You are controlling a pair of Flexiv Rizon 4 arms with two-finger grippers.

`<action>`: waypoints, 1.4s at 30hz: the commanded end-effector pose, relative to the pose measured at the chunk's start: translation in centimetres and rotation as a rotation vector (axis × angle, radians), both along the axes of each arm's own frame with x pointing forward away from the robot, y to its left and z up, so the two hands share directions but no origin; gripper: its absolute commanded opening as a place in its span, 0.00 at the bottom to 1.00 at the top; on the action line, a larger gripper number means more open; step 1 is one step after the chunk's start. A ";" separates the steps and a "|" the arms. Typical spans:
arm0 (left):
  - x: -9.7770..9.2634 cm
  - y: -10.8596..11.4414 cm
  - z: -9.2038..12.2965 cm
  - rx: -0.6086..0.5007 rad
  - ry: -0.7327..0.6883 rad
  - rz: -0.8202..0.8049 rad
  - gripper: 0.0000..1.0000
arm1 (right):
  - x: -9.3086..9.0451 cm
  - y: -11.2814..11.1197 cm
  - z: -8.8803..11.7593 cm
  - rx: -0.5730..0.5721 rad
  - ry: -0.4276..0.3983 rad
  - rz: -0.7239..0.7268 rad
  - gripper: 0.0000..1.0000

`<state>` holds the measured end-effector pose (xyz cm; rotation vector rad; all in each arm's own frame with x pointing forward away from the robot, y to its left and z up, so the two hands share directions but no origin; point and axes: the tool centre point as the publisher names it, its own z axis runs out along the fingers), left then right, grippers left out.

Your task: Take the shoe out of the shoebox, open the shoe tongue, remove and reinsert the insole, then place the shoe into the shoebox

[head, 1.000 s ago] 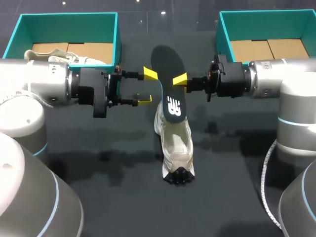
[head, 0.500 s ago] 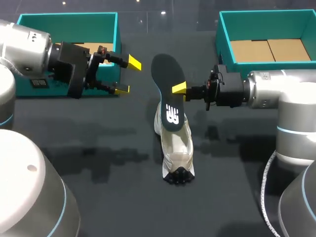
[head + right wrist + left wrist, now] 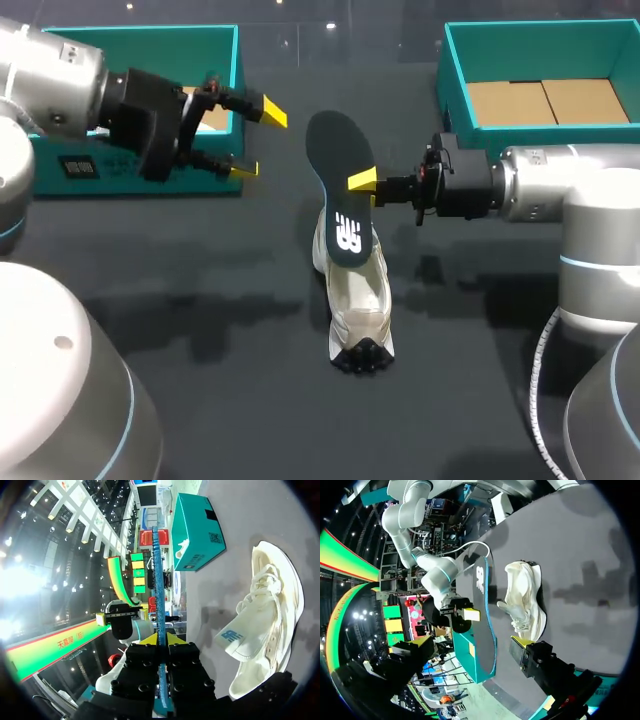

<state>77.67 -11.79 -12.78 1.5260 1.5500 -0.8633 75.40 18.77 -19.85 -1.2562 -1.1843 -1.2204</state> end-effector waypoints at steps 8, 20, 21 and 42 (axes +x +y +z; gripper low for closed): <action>3.0 -2.6 4.1 0.621 0.104 0.133 1.00 | -0.1 0.0 0.0 -0.002 0.001 -0.001 0.00; 3.9 -3.0 4.9 0.680 0.159 0.143 1.00 | -0.1 0.0 0.0 -0.002 0.001 -0.001 0.00; 4.2 -3.1 5.3 0.670 0.157 0.098 1.00 | -0.1 0.0 0.0 -0.002 0.001 -0.001 0.00; 7.0 -8.0 4.8 1.163 0.287 0.156 1.00 | -0.1 0.0 0.0 -0.002 0.001 -0.001 0.00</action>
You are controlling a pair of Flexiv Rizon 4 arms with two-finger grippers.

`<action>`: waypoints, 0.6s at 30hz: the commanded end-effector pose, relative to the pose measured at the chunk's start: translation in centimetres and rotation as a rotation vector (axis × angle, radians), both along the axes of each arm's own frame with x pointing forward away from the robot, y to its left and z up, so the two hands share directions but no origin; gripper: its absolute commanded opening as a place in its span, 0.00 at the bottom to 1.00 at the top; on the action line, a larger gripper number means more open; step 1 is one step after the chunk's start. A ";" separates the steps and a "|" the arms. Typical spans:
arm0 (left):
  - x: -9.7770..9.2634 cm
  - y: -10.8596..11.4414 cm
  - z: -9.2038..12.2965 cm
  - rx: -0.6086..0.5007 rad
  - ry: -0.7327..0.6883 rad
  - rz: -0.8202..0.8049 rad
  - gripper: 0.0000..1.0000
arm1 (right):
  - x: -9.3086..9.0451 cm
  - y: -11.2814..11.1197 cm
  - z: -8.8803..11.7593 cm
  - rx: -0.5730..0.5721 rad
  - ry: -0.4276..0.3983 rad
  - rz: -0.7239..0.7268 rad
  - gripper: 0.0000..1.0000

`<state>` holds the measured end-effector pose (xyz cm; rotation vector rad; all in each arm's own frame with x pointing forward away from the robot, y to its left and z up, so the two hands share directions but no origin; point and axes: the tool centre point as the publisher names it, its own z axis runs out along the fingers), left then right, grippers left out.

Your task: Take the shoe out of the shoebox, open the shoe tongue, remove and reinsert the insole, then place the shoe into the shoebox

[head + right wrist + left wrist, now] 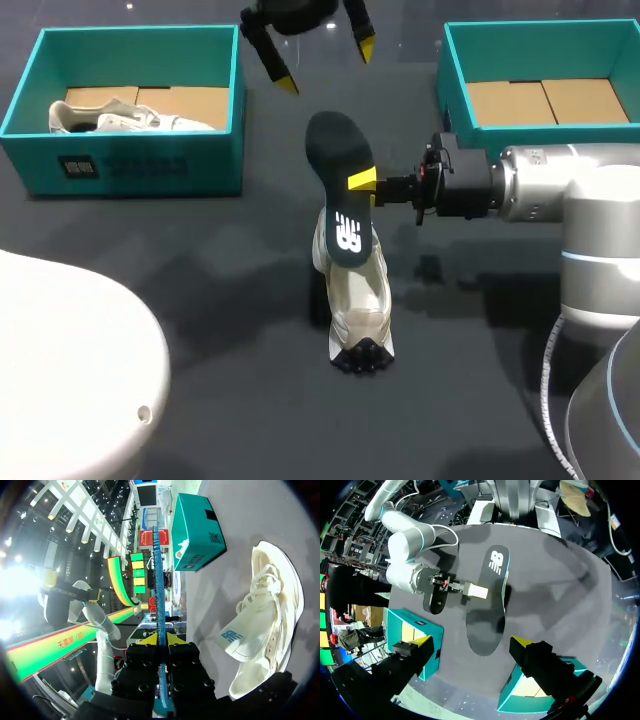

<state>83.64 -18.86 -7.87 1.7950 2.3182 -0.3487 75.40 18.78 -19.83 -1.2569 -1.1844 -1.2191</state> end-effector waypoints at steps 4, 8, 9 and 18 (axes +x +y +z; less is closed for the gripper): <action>1.3 -1.3 -0.1 0.413 0.100 -0.035 1.00 | -0.1 0.0 0.0 -0.001 0.000 -0.001 0.00; 1.1 -1.9 -0.2 0.440 0.098 -0.063 1.00 | -0.1 0.0 0.0 -0.001 0.000 -0.001 0.00; 1.1 -2.0 -0.3 0.444 0.099 -0.064 1.00 | -0.1 0.0 0.0 -0.001 0.000 -0.001 0.00; 0.4 -2.5 -0.8 0.479 0.106 -0.122 1.00 | -0.1 0.0 0.0 -0.001 0.000 -0.001 0.00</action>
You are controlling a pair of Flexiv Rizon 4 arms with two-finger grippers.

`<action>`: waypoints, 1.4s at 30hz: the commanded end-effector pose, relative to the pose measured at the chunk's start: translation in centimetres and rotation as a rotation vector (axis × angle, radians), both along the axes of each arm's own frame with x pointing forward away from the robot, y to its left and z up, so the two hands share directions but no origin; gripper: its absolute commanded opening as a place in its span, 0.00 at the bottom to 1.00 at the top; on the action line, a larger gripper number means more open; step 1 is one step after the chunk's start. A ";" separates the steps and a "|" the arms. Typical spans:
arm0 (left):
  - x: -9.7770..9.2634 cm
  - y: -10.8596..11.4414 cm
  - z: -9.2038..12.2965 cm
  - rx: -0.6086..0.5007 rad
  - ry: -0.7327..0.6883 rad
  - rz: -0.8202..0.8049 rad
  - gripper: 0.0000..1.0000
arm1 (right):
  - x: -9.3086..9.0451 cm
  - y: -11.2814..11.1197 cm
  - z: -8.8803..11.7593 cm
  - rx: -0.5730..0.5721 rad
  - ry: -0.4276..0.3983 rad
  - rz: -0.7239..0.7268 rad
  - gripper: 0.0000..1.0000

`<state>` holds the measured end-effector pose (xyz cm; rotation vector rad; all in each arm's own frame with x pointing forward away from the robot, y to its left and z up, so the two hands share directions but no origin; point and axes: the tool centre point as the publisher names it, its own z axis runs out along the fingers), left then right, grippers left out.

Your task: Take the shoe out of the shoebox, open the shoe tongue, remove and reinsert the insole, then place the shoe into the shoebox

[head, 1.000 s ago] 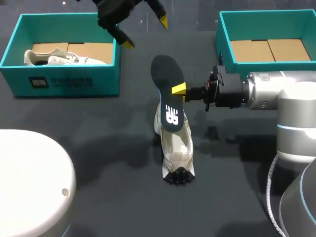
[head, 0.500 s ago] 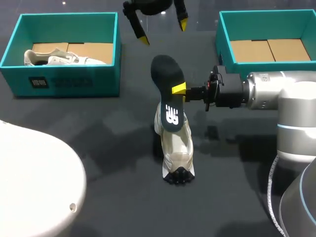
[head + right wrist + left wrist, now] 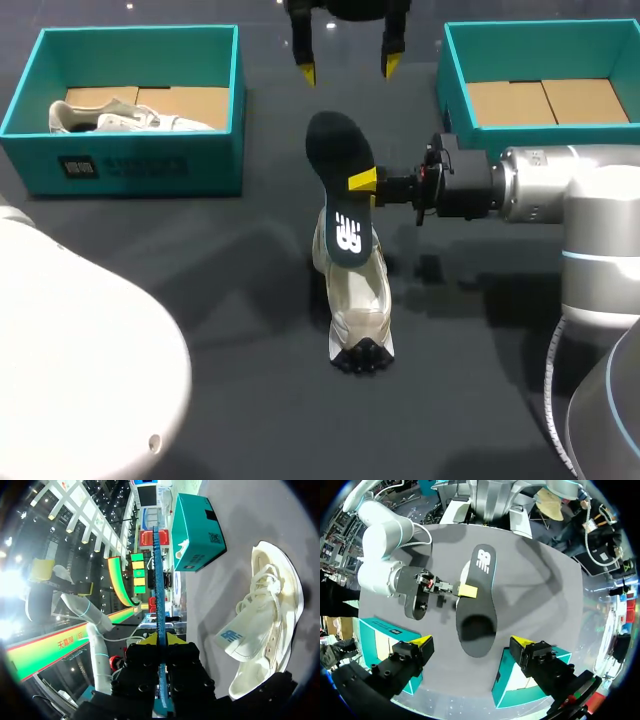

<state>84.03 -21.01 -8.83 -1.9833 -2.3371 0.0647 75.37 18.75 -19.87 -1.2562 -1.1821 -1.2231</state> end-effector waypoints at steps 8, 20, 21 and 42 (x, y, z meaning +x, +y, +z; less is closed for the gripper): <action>-0.5 0.9 0.1 0.107 0.043 -0.032 1.00 | -0.1 0.0 0.0 -0.004 0.001 0.001 0.00; -1.5 3.6 -0.7 -0.199 0.078 -0.045 1.00 | -0.1 0.0 0.0 -0.004 0.001 0.001 0.00; -1.6 3.8 -0.8 -0.231 0.083 -0.048 1.00 | -0.1 0.0 0.0 -0.004 0.001 0.001 0.00; -5.3 7.4 -2.1 -0.697 0.079 0.031 1.00 | -0.1 0.0 0.0 -0.004 0.001 0.001 0.00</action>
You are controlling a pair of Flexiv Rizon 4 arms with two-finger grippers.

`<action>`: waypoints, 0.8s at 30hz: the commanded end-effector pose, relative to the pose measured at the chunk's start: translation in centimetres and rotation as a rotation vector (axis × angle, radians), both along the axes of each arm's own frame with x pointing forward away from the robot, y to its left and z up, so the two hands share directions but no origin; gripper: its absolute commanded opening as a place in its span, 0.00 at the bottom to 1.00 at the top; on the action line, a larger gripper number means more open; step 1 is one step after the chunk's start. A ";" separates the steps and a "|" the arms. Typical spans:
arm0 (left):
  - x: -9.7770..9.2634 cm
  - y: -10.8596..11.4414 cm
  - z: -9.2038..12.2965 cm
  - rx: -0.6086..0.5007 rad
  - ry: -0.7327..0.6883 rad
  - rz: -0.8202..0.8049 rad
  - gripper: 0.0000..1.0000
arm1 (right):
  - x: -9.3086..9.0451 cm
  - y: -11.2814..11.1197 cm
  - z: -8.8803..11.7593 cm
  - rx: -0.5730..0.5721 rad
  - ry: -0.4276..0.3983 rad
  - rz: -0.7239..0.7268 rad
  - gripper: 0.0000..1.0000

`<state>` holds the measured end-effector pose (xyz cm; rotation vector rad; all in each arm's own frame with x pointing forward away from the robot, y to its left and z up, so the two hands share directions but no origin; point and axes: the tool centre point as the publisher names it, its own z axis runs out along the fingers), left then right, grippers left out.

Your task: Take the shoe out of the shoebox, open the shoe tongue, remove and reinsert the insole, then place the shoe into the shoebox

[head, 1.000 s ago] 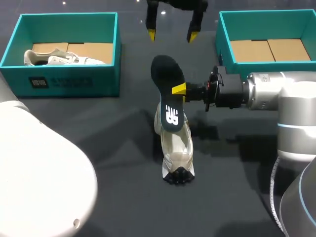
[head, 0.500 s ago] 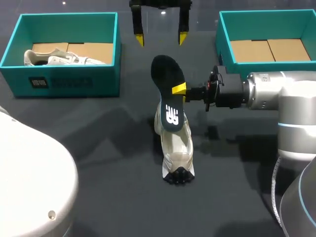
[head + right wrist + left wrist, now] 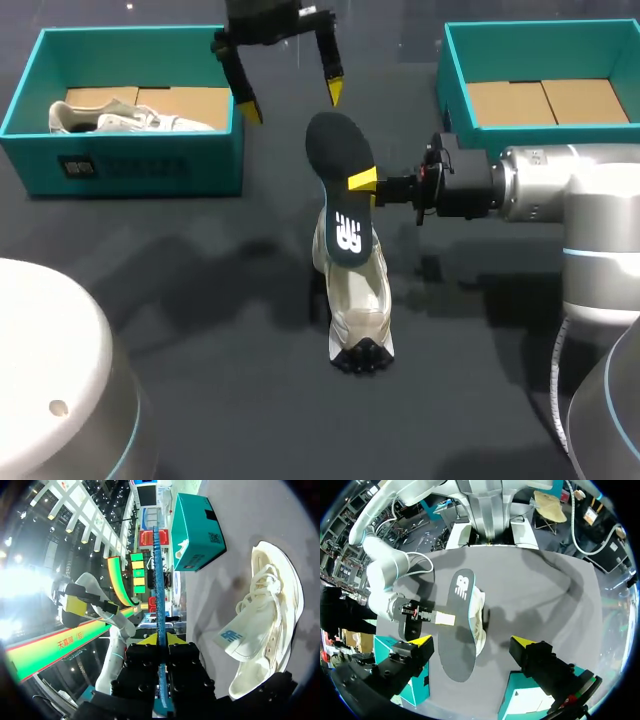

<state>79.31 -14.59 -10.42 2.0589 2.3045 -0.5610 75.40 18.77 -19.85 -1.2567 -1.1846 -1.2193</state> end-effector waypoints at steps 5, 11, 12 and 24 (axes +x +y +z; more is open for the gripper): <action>-0.5 1.0 -0.5 -0.399 -0.046 0.104 1.00 | -0.1 0.0 0.0 -0.001 0.000 -0.001 0.00; -0.5 1.0 -0.5 -0.399 -0.046 0.104 1.00 | -0.1 0.0 0.0 -0.001 0.000 -0.001 0.00; -0.5 1.0 -0.5 -0.399 -0.046 0.104 1.00 | -0.1 0.0 0.0 -0.001 0.000 -0.001 0.00; -3.2 2.9 -4.2 -0.722 -0.225 0.049 1.00 | -0.1 0.0 0.0 -0.001 0.000 -0.001 0.00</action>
